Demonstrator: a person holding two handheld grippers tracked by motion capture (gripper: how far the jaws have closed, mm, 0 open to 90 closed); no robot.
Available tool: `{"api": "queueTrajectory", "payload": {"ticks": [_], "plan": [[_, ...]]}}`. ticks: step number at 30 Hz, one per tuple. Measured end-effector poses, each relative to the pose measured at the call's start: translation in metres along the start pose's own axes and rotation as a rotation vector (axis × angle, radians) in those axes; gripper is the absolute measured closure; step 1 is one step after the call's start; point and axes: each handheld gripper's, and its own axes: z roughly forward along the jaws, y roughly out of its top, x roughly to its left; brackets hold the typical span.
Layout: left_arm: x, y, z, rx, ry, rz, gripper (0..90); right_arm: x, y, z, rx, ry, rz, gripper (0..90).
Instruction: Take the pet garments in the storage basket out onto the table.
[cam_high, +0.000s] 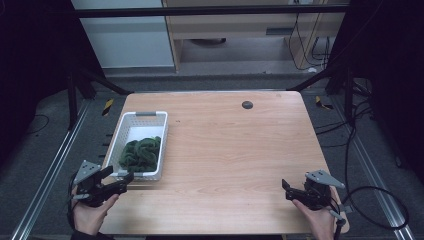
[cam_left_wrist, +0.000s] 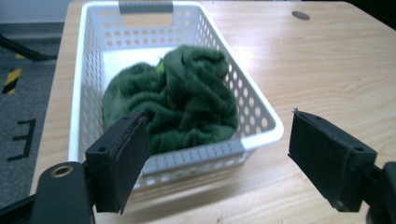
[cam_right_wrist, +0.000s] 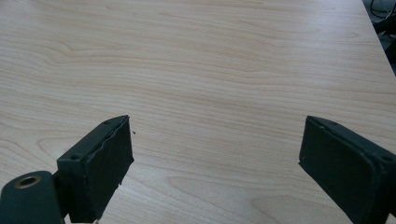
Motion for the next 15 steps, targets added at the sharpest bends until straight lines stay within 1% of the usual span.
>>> {"api": "queueTrajectory", "payload": {"ticks": [2, 3, 7, 9, 10, 12, 14, 15], "plan": [[0.0, 0.008, 0.001, -0.006, 0.001, 0.002, 19.2, 0.0, 0.0, 0.0, 0.003, 0.004, 0.005, 9.6], [0.001, 0.012, 0.002, -0.01, 0.003, -0.001, 19.1, 0.0, 0.0, 0.001, 0.002, 0.002, -0.002, 9.6], [0.005, 0.023, 0.007, -0.014, -0.006, -0.009, 19.1, 0.001, -0.001, 0.002, 0.006, 0.009, -0.008, 9.4], [0.007, 0.027, 0.009, -0.007, 0.0, 0.0, 19.2, 0.002, -0.001, 0.003, 0.006, 0.009, -0.013, 9.2], [0.007, 0.028, 0.01, -0.006, 0.003, 0.002, 19.2, 0.002, -0.001, 0.003, 0.009, 0.012, -0.007, 9.2], [0.009, 0.032, 0.012, 0.0, 0.004, 0.004, 19.3, 0.002, 0.0, 0.005, 0.009, 0.011, -0.018, 9.1], [0.012, 0.036, 0.014, 0.004, 0.008, 0.007, 19.2, 0.003, 0.0, 0.005, 0.017, 0.015, -0.012, 8.9], [0.012, 0.039, 0.015, 0.007, 0.007, 0.013, 19.3, 0.003, -0.001, 0.006, 0.017, 0.011, -0.022, 8.7]]}}
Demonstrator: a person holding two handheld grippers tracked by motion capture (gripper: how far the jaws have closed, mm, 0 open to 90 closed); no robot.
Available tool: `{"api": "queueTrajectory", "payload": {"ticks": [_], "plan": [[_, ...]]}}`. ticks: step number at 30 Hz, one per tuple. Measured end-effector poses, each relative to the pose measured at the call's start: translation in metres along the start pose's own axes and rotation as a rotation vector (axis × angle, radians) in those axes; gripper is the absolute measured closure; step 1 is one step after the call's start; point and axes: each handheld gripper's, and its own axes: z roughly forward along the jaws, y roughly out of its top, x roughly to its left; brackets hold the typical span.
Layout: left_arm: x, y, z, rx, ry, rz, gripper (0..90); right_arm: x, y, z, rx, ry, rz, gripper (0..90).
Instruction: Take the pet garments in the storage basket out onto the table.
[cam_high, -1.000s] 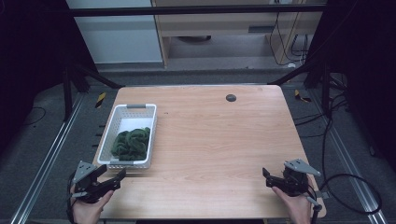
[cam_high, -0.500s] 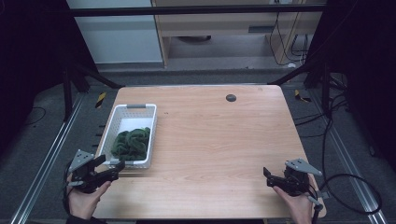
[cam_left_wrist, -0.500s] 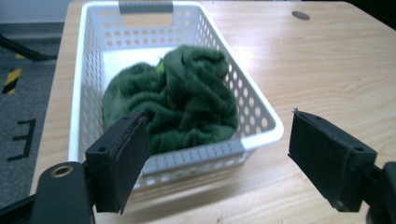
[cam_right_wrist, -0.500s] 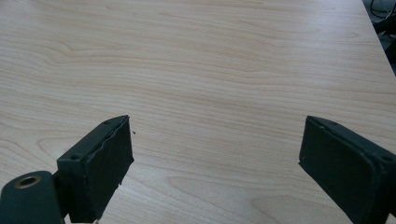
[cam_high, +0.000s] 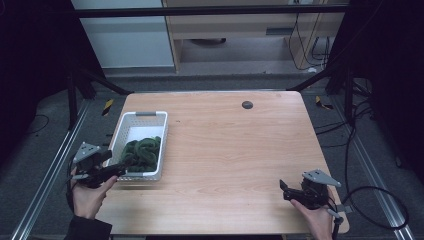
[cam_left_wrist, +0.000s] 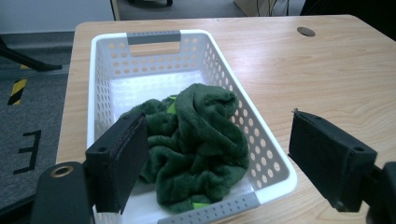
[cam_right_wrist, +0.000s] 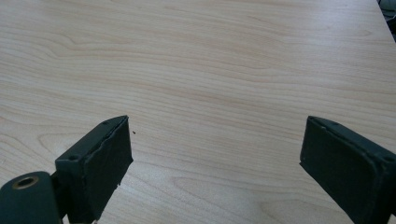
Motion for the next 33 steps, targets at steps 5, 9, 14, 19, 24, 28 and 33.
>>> {"api": "queueTrajectory", "payload": {"ticks": [5, 9, 14, 19, 24, 28, 33], "plan": [[0.0, 0.012, 0.004, 0.014, -0.003, 0.029, 19.3, 0.001, 0.0, 0.0, 0.002, -0.002, -0.002, 8.5], [-0.001, 0.019, 0.009, 0.017, -0.007, 0.04, 19.2, 0.0, 0.001, 0.0, -0.001, -0.007, 0.001, 8.4], [0.001, 0.026, 0.023, 0.039, -0.025, 0.05, 19.2, -0.002, 0.001, -0.001, -0.002, -0.01, 0.003, 8.3], [0.006, 0.032, 0.034, 0.066, -0.024, 0.041, 18.9, -0.002, 0.001, 0.0, 0.002, -0.012, 0.006, 8.3], [0.01, 0.033, 0.043, 0.083, -0.018, 0.042, 18.7, -0.002, 0.001, 0.002, 0.008, -0.008, 0.005, 8.1], [0.013, 0.034, 0.05, 0.107, -0.008, 0.038, 18.3, -0.002, 0.001, 0.002, 0.012, -0.005, 0.002, 8.1], [0.014, 0.035, 0.063, 0.142, 0.0, 0.048, 16.3, -0.002, 0.001, 0.002, 0.019, 0.001, 0.0, 7.9]]}}
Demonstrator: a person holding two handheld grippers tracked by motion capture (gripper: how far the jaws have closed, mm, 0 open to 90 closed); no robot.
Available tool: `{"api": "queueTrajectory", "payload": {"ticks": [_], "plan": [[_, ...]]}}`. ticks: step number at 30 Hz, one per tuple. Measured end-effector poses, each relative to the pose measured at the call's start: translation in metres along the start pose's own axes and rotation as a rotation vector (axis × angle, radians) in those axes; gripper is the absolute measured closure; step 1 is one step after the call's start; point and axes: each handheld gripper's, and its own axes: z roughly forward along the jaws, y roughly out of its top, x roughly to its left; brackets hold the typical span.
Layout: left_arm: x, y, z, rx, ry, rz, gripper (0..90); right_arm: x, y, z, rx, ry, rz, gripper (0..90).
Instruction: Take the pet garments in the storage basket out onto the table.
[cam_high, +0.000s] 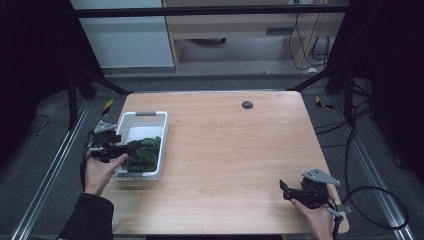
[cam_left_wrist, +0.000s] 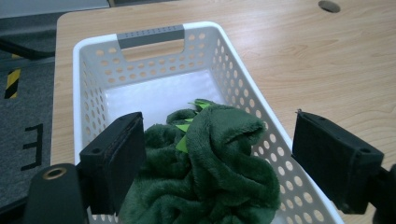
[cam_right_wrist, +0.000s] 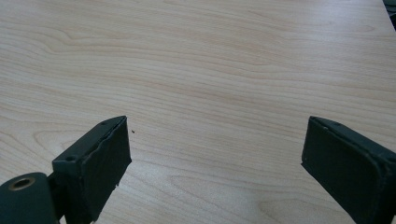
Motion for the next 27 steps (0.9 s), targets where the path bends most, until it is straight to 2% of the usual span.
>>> {"api": "queueTrajectory", "payload": {"ticks": [3, 11, 18, 27], "plan": [[0.0, 0.002, 0.007, 0.03, 0.006, 0.008, 13.8, 0.0, 0.0, 0.0, 0.004, 0.003, -0.001, 7.9], [-0.001, 0.005, 0.016, 0.053, 0.011, 0.026, 11.1, 0.0, 0.0, 0.001, 0.01, 0.006, -0.004, 7.4], [0.003, 0.006, 0.024, 0.081, 0.018, 0.019, 10.3, 0.001, 0.0, 0.001, 0.007, 0.013, -0.003, 6.9], [0.005, 0.008, 0.035, 0.128, 0.016, 0.028, 8.5, 0.001, 0.0, 0.003, 0.016, 0.017, -0.001, 6.1]]}}
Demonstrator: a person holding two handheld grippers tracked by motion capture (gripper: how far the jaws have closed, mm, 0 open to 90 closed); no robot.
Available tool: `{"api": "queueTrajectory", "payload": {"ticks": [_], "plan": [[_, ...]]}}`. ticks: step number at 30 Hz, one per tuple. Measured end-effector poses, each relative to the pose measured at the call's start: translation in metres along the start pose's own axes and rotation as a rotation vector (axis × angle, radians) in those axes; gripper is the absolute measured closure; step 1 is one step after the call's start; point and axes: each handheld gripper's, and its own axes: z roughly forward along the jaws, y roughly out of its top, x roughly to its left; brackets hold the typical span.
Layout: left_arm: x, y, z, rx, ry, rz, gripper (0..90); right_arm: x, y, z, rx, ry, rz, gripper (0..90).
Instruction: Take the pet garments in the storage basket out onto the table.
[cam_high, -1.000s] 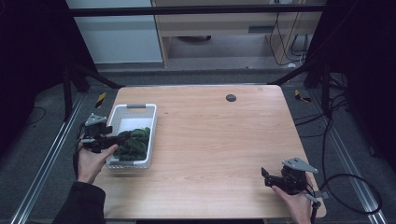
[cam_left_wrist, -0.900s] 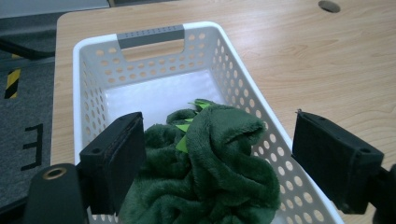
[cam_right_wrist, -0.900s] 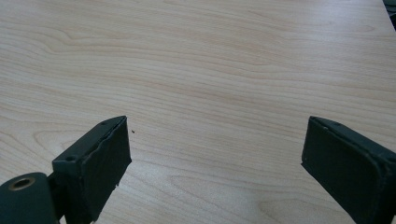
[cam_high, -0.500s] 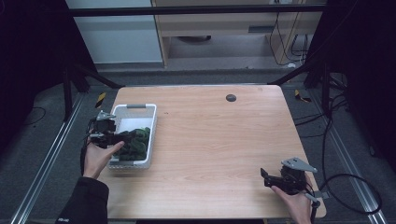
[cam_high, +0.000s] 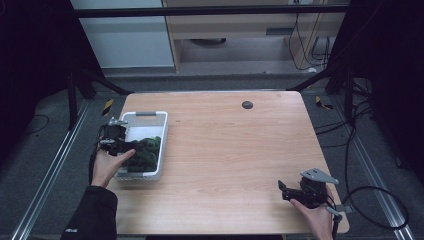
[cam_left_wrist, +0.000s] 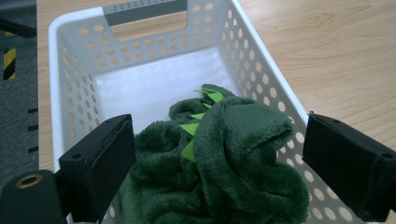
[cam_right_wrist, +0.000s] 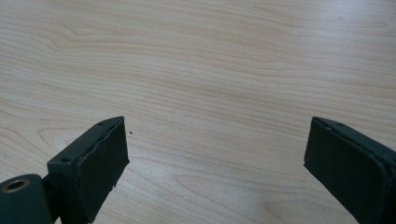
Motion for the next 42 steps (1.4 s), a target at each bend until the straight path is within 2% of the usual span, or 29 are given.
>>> {"api": "queueTrajectory", "payload": {"ticks": [10, 20, 30, 34, 38, 42], "plan": [[-0.002, -0.001, 0.012, 0.059, -0.002, 0.012, 7.4, 0.0, -0.001, 0.002, 0.012, 0.009, 0.001, 5.2], [0.0, -0.005, 0.023, 0.105, -0.006, -0.002, 7.1, 0.0, -0.001, 0.005, 0.033, 0.013, -0.002, 3.5], [-0.001, -0.008, 0.035, 0.164, -0.01, 0.005, 7.1, 0.0, -0.001, 0.008, 0.047, 0.021, -0.012, 3.0], [-0.002, -0.009, 0.04, 0.186, -0.007, 0.013, 9.1, 0.001, -0.001, 0.008, 0.052, 0.025, -0.01, 2.9], [-0.003, -0.009, 0.043, 0.195, 0.001, 0.003, 13.2, 0.001, -0.002, 0.009, 0.06, 0.026, -0.011, 2.7], [-0.003, -0.01, 0.044, 0.199, 0.008, -0.004, 20.9, 0.001, -0.002, 0.009, 0.064, 0.031, -0.01, 2.7]]}}
